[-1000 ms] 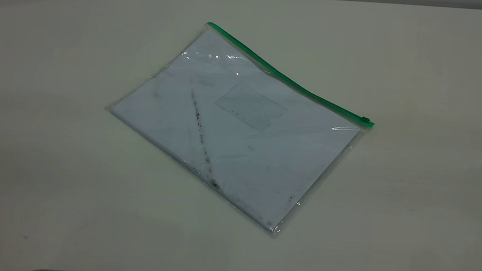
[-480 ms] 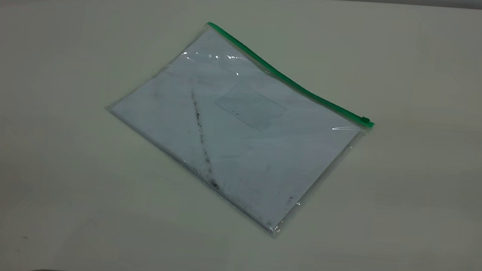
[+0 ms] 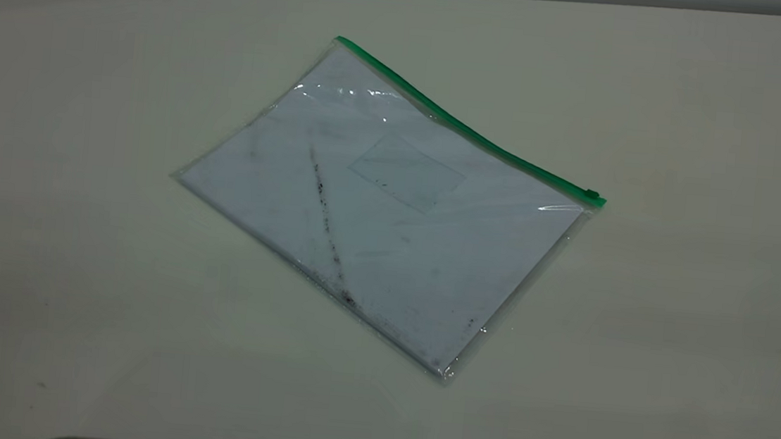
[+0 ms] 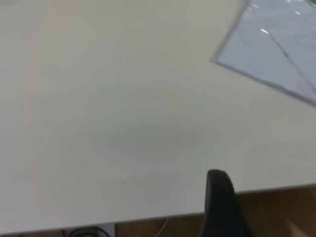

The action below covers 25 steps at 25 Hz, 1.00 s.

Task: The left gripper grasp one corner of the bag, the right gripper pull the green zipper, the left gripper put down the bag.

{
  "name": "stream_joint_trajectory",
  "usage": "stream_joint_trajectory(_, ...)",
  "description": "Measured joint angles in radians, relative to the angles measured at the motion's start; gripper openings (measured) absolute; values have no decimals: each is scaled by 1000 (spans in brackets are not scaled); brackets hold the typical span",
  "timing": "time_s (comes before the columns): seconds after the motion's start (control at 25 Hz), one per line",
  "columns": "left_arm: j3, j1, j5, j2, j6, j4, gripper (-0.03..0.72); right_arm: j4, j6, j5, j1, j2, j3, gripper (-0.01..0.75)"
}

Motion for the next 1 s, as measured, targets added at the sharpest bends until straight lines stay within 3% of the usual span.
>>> stream_joint_trajectory(1.0,0,22,1,0,0,1,518,4,0,0,0,0,0,425)
